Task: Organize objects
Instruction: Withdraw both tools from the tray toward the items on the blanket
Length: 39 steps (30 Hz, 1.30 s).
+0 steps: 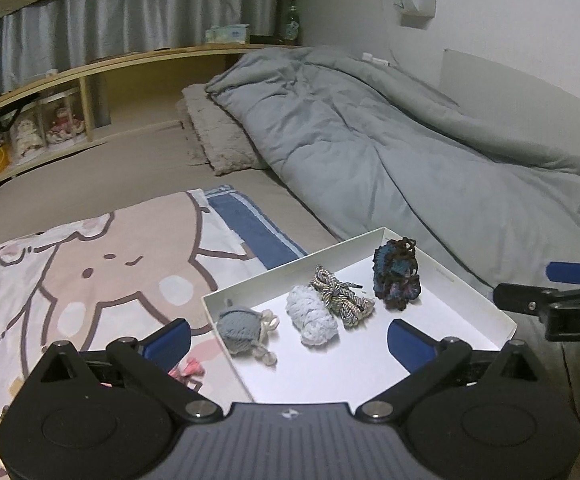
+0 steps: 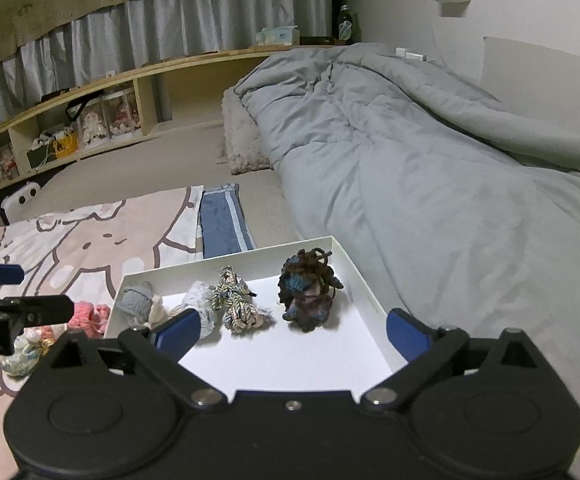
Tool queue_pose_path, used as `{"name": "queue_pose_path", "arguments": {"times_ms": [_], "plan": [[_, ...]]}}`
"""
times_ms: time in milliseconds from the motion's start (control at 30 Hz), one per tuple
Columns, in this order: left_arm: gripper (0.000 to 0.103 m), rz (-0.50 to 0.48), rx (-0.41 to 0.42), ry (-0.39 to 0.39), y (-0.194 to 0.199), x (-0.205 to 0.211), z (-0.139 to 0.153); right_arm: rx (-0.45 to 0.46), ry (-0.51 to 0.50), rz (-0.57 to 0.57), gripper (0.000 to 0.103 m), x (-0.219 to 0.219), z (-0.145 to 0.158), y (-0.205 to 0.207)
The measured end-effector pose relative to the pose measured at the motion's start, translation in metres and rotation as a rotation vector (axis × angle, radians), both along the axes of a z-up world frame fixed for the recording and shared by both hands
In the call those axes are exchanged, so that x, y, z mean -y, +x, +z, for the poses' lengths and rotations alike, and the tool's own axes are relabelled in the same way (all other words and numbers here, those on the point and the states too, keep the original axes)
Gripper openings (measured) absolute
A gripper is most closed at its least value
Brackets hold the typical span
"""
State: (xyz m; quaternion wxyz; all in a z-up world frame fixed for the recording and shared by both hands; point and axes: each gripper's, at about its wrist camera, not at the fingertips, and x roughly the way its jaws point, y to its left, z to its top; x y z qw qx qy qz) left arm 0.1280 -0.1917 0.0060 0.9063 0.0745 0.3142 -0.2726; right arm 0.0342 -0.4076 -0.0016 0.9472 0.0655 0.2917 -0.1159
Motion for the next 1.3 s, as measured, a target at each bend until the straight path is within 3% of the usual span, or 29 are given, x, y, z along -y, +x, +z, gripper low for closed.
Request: {"name": "queue_pose_path", "arguments": {"times_ms": [400, 800, 1300], "plan": [[0.103, 0.020, -0.009, -0.038, -0.028, -0.018, 0.011, 0.018, 0.000, -0.006, 0.103, -0.015, 0.010, -0.033], [0.103, 0.040, -0.016, -0.056, -0.037, -0.031, 0.006, 0.008, 0.001, 0.005, 0.103, -0.023, 0.008, -0.033], [0.103, 0.224, 0.007, -0.043, -0.019, -0.104, -0.001, 0.028, 0.041, 0.104, 0.103, -0.062, -0.013, 0.003]]}}
